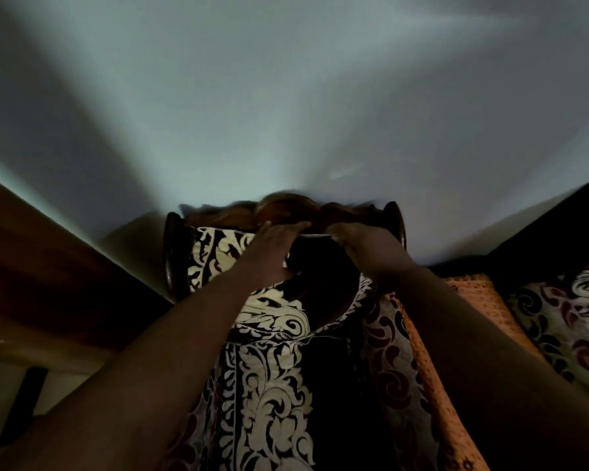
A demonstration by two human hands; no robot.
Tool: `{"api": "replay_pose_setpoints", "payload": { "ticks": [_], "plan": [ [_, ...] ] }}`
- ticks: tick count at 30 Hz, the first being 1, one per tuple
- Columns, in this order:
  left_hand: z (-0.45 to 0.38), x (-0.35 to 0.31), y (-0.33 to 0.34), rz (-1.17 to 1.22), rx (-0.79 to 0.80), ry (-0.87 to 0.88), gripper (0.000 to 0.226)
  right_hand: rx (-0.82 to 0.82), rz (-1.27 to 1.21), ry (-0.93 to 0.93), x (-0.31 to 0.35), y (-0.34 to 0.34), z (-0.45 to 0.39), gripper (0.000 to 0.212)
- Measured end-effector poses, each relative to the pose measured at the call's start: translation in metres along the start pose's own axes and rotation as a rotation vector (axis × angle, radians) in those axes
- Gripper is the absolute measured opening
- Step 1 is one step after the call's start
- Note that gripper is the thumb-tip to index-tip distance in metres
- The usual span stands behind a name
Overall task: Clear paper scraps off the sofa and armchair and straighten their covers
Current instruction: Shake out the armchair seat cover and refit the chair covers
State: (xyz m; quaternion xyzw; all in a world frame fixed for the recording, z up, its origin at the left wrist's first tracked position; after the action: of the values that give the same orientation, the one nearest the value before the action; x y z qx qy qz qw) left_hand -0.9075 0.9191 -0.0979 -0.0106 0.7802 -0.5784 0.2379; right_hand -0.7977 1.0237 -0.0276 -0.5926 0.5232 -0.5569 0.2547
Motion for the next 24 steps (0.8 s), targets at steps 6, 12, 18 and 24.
{"api": "replay_pose_setpoints", "payload": {
  "ticks": [6,12,18,24],
  "plan": [
    [0.042,-0.017,-0.06,-0.004,-0.033,-0.149,0.034,0.097,-0.107,0.001,0.047,-0.047,0.014,0.028],
    [0.116,0.034,-0.095,-0.106,0.064,-0.403,0.041,-0.208,-0.151,-0.025,0.064,-0.149,0.024,0.022],
    [0.156,0.037,-0.132,0.022,-0.072,-0.602,0.032,-0.133,-0.042,0.034,0.041,-0.16,0.053,0.01],
    [0.195,0.014,-0.163,0.169,-0.285,-0.737,0.017,0.11,-0.062,-0.012,0.071,-0.132,0.078,0.041]
  ]
}}
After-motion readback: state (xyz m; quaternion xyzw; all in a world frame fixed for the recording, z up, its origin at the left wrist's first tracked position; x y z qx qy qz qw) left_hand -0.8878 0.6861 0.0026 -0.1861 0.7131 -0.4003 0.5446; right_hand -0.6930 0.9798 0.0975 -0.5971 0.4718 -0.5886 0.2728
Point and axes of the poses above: each hand's wrist, its own z-axis away from the middle knuckle, its own y-axis out of the palm, x = y × z, the point moved 10 cm from there along -z, towards the middle knuckle, and after that the axes turned 11 degrees about -x, right-handed, at the moved point
